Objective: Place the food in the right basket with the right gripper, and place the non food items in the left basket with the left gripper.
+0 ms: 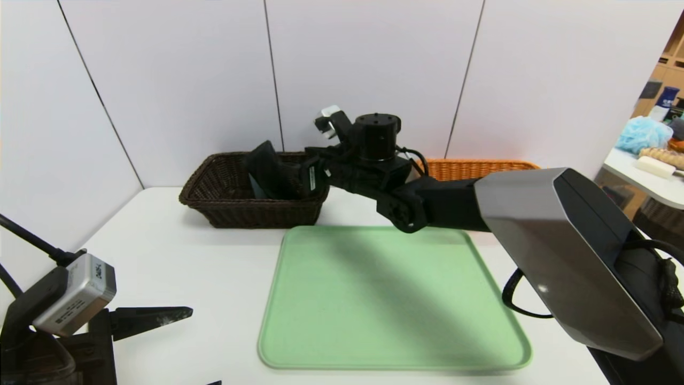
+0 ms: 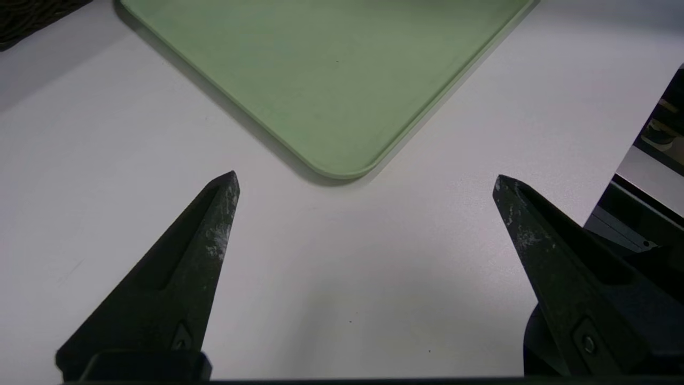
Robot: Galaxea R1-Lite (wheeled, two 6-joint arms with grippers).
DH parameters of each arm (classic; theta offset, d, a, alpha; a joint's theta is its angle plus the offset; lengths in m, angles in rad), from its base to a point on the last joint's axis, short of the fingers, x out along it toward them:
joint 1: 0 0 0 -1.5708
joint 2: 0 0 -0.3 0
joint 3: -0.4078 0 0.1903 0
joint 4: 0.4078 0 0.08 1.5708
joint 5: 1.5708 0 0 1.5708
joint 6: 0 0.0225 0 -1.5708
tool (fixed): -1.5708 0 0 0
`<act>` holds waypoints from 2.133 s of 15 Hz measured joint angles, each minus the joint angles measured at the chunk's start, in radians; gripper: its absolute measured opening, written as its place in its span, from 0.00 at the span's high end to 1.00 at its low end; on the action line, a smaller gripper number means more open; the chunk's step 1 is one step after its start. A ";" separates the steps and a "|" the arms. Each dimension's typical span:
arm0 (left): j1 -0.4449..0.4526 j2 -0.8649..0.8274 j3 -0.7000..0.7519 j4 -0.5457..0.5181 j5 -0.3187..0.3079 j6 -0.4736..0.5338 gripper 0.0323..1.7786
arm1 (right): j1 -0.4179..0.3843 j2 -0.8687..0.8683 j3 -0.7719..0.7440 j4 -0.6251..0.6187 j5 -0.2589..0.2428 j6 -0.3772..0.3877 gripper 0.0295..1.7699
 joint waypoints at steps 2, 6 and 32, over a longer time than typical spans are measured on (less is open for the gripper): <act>0.006 -0.002 -0.003 -0.002 0.000 0.000 0.05 | -0.007 -0.019 0.000 0.002 0.009 0.003 0.22; 0.033 -0.008 -0.008 -0.041 0.001 -0.009 0.05 | -0.030 -0.076 0.000 0.049 0.000 0.010 0.15; 0.096 -0.338 -0.081 0.411 0.508 -0.108 0.05 | -0.305 -1.454 1.102 0.734 -0.434 0.074 0.04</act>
